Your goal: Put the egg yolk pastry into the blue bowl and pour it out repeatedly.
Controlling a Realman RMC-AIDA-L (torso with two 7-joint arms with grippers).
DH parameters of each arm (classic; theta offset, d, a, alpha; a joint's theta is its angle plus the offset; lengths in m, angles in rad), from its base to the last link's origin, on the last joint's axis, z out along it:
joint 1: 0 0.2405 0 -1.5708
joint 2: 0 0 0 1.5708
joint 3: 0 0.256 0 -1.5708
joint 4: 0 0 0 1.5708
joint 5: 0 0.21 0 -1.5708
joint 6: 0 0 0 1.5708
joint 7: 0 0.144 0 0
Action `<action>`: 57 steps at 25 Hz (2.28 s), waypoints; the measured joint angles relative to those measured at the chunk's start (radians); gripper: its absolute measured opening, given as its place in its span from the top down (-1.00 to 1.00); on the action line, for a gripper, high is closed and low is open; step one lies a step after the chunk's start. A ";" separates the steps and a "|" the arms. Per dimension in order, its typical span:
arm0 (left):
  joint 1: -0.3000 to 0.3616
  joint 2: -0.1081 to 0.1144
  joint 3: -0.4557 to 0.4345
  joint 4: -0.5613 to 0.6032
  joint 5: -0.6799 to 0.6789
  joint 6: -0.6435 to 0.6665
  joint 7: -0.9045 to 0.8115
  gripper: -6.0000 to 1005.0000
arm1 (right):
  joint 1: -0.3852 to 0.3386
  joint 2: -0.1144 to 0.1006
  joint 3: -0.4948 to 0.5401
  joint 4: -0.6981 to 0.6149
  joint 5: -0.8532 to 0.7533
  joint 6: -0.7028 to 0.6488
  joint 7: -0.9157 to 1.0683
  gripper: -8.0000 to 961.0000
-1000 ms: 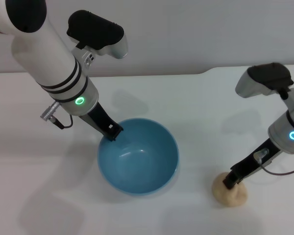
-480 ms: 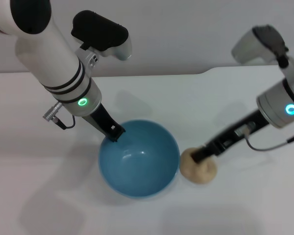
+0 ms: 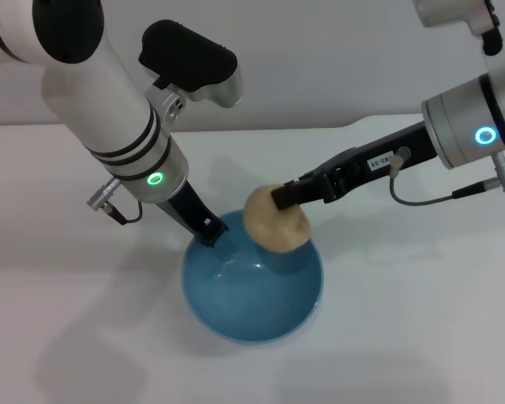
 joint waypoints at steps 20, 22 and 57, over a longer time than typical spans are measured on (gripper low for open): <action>0.024 0.005 0.004 -0.038 -0.088 0.016 0.064 0.99 | -0.002 0.003 -0.091 0.068 -0.060 0.102 0.001 0.48; 0.028 0.006 0.004 -0.035 -0.084 0.024 0.064 0.99 | -0.020 0.003 -0.036 0.043 -0.033 0.097 0.002 0.16; 0.532 -0.003 0.425 -0.292 0.291 1.437 0.215 0.99 | -0.483 0.000 0.482 0.322 0.410 0.343 -0.320 0.04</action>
